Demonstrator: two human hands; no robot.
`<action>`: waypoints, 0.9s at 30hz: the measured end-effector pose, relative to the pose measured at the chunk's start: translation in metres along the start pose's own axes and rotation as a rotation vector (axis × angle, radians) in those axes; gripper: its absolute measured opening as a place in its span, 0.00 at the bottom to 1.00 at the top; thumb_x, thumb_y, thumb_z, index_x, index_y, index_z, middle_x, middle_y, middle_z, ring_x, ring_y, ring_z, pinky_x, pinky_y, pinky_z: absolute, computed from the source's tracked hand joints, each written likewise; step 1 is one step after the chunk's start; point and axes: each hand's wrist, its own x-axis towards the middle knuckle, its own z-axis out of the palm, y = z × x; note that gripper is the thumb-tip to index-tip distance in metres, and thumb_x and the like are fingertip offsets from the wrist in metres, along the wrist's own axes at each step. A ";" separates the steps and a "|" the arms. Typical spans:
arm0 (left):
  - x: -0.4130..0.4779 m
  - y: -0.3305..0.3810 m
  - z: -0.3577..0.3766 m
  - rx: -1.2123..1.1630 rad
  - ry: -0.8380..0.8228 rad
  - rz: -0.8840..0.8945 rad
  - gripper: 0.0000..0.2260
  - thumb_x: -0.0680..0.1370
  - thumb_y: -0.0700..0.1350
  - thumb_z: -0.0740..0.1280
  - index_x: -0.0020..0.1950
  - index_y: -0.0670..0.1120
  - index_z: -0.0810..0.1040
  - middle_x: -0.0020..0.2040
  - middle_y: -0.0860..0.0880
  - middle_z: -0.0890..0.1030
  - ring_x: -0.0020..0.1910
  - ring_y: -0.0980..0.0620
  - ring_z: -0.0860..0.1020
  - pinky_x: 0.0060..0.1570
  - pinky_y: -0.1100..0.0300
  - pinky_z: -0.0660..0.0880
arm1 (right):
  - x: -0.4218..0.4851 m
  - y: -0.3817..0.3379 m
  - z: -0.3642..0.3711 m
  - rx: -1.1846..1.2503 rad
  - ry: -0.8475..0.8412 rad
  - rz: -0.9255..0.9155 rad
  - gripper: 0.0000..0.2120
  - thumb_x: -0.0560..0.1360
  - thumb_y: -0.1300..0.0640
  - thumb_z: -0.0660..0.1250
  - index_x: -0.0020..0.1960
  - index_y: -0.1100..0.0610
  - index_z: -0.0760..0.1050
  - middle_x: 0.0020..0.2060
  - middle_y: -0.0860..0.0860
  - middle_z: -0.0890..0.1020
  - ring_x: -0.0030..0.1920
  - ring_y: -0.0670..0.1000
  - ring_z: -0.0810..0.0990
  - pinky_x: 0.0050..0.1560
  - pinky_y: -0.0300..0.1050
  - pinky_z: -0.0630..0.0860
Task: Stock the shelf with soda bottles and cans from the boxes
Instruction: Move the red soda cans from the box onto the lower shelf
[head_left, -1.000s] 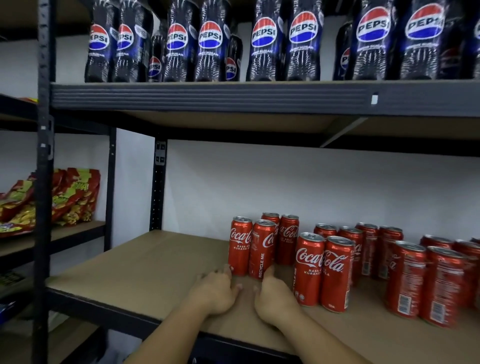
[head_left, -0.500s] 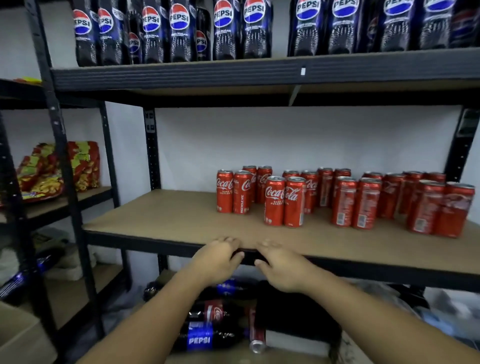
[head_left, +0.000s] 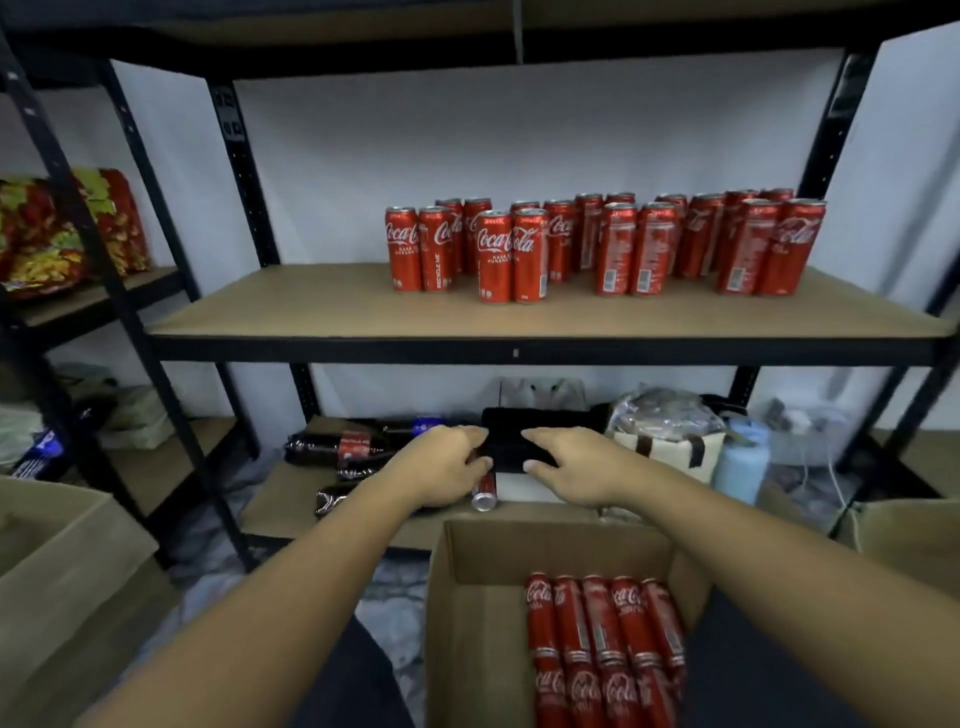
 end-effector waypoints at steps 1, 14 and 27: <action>-0.004 0.004 0.008 -0.007 -0.025 -0.006 0.25 0.84 0.53 0.62 0.80 0.45 0.65 0.76 0.46 0.71 0.73 0.45 0.71 0.68 0.55 0.69 | -0.007 0.001 0.007 0.008 -0.036 0.024 0.30 0.84 0.44 0.58 0.82 0.53 0.56 0.80 0.50 0.63 0.79 0.52 0.61 0.77 0.47 0.61; 0.016 0.041 0.100 -0.011 -0.403 -0.106 0.29 0.81 0.57 0.67 0.79 0.50 0.66 0.77 0.45 0.69 0.73 0.44 0.70 0.71 0.48 0.69 | -0.039 0.048 0.094 -0.009 -0.387 0.210 0.31 0.80 0.42 0.65 0.78 0.53 0.65 0.72 0.54 0.73 0.69 0.57 0.74 0.67 0.50 0.72; 0.056 -0.024 0.189 -0.104 -0.540 -0.093 0.26 0.82 0.45 0.67 0.79 0.46 0.66 0.76 0.45 0.71 0.73 0.47 0.71 0.68 0.59 0.68 | -0.002 0.078 0.195 0.208 -0.560 0.503 0.31 0.81 0.44 0.65 0.80 0.54 0.62 0.76 0.56 0.68 0.74 0.58 0.69 0.73 0.51 0.68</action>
